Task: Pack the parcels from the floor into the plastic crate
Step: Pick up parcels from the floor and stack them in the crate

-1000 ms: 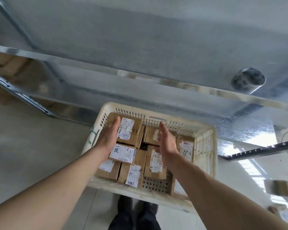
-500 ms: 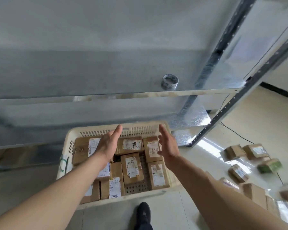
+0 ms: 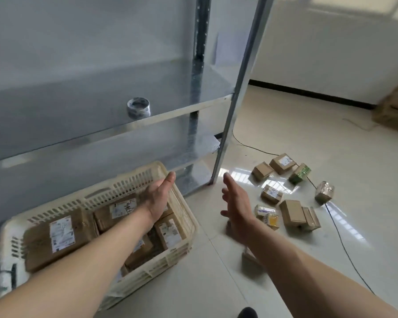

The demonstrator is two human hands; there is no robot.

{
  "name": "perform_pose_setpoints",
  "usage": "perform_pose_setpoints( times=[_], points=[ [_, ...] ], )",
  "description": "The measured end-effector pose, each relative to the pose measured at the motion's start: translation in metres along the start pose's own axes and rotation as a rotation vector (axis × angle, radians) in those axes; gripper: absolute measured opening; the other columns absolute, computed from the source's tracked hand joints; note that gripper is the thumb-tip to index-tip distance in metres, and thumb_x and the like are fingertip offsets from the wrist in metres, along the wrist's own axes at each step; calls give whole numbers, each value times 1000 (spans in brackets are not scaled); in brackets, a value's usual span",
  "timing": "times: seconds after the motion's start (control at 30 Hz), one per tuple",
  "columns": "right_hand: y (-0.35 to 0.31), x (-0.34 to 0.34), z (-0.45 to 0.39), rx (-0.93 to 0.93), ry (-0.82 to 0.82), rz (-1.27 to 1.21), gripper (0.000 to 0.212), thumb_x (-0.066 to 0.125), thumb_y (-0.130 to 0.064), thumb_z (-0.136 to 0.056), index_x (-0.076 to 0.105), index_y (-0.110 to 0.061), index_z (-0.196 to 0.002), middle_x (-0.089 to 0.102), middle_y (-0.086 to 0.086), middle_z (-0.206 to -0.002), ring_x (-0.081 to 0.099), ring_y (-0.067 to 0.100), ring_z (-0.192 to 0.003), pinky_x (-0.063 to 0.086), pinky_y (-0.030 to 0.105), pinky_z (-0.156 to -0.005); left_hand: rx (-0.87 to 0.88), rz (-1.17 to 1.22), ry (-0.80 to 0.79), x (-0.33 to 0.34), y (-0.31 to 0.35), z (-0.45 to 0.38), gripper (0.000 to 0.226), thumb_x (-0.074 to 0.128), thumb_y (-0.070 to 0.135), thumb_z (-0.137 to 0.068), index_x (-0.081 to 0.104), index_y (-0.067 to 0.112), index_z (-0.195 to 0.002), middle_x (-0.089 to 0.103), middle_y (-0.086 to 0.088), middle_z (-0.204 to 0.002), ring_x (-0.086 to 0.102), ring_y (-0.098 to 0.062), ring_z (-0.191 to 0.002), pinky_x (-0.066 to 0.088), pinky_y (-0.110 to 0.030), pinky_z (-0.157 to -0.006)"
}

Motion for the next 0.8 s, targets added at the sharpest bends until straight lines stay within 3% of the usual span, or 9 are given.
perform_pose_setpoints(
  times=[0.1, 0.27, 0.4, 0.43, 0.5, 0.57, 0.7, 0.8],
  points=[
    [-2, -58, -7, -19, 57, -21, 30, 45, -47, -105, 59, -32, -127, 54, 6, -146, 49, 17, -127, 32, 53, -119, 16, -22, -84, 62, 14, -4, 74, 39, 67, -93, 43, 16, -146, 43, -2, -150, 36, -24, -141, 27, -37, -114],
    [4, -166, -31, -6, 119, -36, 51, 44, -47, -105, 47, -20, -149, 49, 6, -154, 44, 20, -141, 32, 53, -120, 41, -95, -96, 165, 37, -10, 62, 38, 61, -96, 51, 19, -140, 50, 0, -145, 44, -11, -123, 34, -36, -106],
    [-1, -248, -42, 12, 172, -78, 56, 47, -54, -102, 49, -20, -146, 52, 5, -150, 47, 23, -138, 35, 54, -118, 36, -105, -143, 251, 56, -12, 36, 36, 56, -99, 59, 31, -109, 59, 8, -121, 50, -7, -102, 39, -33, -91],
    [-3, -265, -44, 17, 182, -86, 62, 49, -60, -97, 51, -22, -145, 53, 4, -149, 47, 24, -137, 35, 54, -118, 37, -114, -159, 270, 62, -11, 39, 35, 56, -99, 59, 29, -113, 58, 6, -123, 50, -10, -106, 38, -34, -92],
    [-5, -298, -49, 23, 202, -112, 70, 49, -67, -87, 52, -25, -143, 55, 1, -147, 47, 22, -137, 33, 55, -118, 43, -147, -187, 304, 71, -11, 59, 34, 57, -98, 49, 18, -139, 48, -1, -144, 43, -19, -130, 36, -41, -107],
    [-8, -328, -55, 27, 223, -153, 53, 47, -60, -97, 53, -27, -138, 56, -1, -140, 47, 20, -132, 33, 56, -118, 58, -160, -206, 334, 80, -13, 66, 33, 58, -98, 37, 16, -149, 38, -2, -155, 32, -22, -142, 29, -48, -115],
    [-3, -381, -66, 66, 293, -196, 49, 45, -50, -104, 51, -20, -143, 55, 0, -126, 53, 13, -108, 38, 55, -114, 68, -191, -237, 380, 90, -20, 72, 33, 64, -93, 38, 19, -149, 38, 0, -155, 32, -21, -142, 29, -51, -116],
    [-1, -413, -73, 85, 372, -214, 47, 48, -45, -104, 54, -16, -141, 57, 2, -131, 54, 18, -123, 38, 54, -116, 68, -210, -246, 404, 93, -32, 72, 35, 66, -93, 41, 18, -147, 40, -1, -153, 35, -21, -141, 29, -50, -116]
  ],
)
Point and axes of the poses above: each hand's wrist, its own z-axis away from the middle knuckle, its own x-axis out of the palm, y = z × x, the point moved 10 cm from there along -z, towards the middle knuckle
